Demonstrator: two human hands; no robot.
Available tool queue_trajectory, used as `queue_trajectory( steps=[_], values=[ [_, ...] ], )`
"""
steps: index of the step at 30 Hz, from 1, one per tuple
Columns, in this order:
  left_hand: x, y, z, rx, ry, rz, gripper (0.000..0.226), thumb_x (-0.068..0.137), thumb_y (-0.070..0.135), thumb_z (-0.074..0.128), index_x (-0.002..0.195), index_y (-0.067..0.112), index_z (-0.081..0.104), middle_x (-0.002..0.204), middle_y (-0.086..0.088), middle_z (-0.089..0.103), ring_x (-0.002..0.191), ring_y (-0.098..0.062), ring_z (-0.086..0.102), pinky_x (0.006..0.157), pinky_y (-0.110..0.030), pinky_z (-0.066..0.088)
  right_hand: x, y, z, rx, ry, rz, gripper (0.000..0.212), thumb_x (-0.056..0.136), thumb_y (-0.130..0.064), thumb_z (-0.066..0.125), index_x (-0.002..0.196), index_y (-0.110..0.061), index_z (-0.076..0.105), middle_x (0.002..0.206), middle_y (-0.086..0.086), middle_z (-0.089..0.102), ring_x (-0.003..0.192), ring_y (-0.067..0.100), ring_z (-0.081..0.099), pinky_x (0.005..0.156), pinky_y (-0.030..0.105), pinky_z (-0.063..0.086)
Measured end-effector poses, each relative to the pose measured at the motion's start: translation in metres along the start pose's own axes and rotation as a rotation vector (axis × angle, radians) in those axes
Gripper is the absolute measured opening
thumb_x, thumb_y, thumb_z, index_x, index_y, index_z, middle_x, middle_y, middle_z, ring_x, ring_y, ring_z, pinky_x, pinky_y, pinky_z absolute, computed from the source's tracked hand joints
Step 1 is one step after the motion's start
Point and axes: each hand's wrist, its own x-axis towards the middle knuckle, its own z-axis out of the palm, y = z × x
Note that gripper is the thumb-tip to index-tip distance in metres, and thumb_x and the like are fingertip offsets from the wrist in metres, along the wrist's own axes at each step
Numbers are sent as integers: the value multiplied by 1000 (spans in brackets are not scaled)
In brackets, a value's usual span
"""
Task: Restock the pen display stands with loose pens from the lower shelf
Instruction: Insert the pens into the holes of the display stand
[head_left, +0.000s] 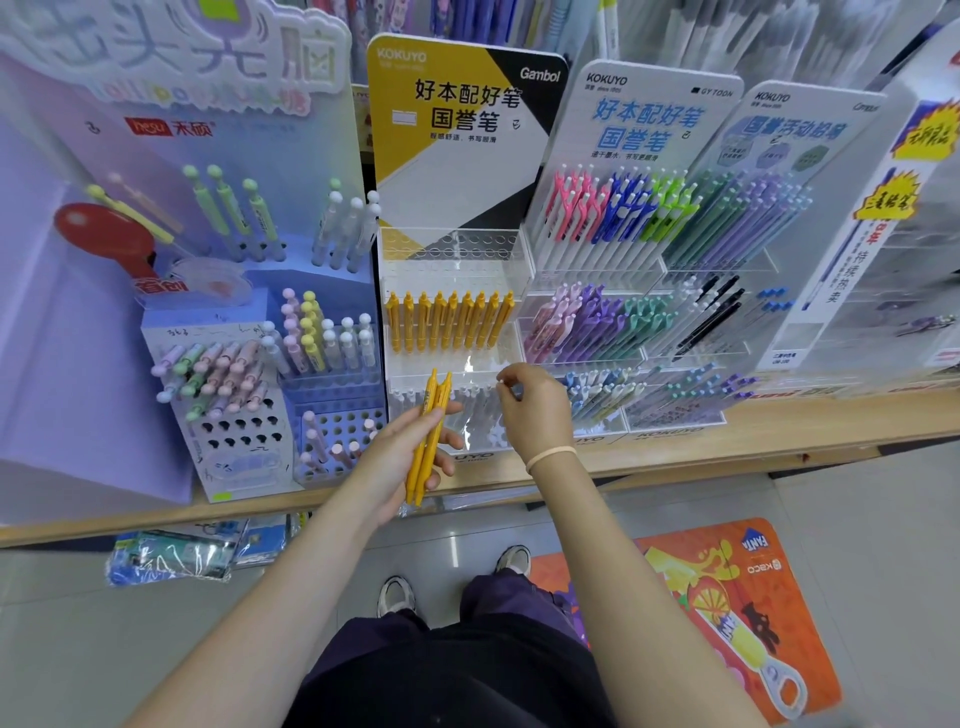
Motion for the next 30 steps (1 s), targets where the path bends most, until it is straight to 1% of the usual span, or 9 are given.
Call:
queue_trajectory(
  steps=[6,9,14,20,21,23,25,28,30],
  values=[
    [-1,-2,-2,-4,-11,-12,29,105,27,48,124,15,64,84,-8,67,60,-20,59,44,-23,39,-3,7,4,-67,-7,37,21,94,0,52,107,-2,68,110,14,67,92,31,64,79,40,53],
    [1,-1,-2,-3,-11,-15,28,105,25,48,126,14,64,84,-8,67,60,-19,59,44,-23,39,-4,6,9,-47,-33,-18,20,95,-2,54,107,-4,69,107,13,68,91,29,64,78,40,52],
    [0,-4,-1,10,-23,-11,27,103,22,52,125,15,66,87,-9,67,61,-18,60,46,-23,42,4,9,14,-14,-33,71,20,96,-5,55,109,-4,69,107,16,68,93,33,64,81,42,52],
    [0,-3,3,21,-52,11,30,100,30,54,128,25,64,77,-7,65,53,-17,57,45,-24,41,-6,10,8,84,-1,88,26,98,-8,57,122,-5,66,116,12,68,100,27,65,90,32,51],
    [1,-3,4,29,-60,19,30,100,30,54,128,25,64,75,-7,64,51,-17,56,44,-23,39,-10,8,6,137,26,88,25,98,-9,58,121,-5,67,111,12,69,93,26,67,86,33,53],
    [1,-4,7,61,-59,31,29,101,29,54,126,19,64,74,-6,64,47,-15,53,41,-22,35,-18,0,-1,305,33,111,16,97,-13,60,108,-7,71,93,10,71,65,23,67,65,34,56],
    [3,-3,13,91,-52,30,31,99,28,57,123,9,62,73,-5,64,45,-13,51,39,-21,32,-24,-10,-10,508,-46,170,16,97,-18,62,99,-5,72,82,9,70,48,19,60,47,29,48],
    [6,3,26,83,-62,31,40,89,32,63,118,4,60,70,-4,64,43,-12,50,37,-20,31,-23,-20,-26,748,-143,247,19,97,-19,62,93,-3,72,81,7,70,45,18,55,43,28,41],
    [8,10,34,89,-71,46,33,88,31,65,111,8,60,68,-4,63,41,-12,50,36,-20,30,-21,-22,-36,801,-157,242,16,96,-17,64,90,-4,71,73,9,66,45,16,53,43,27,40]
  ],
)
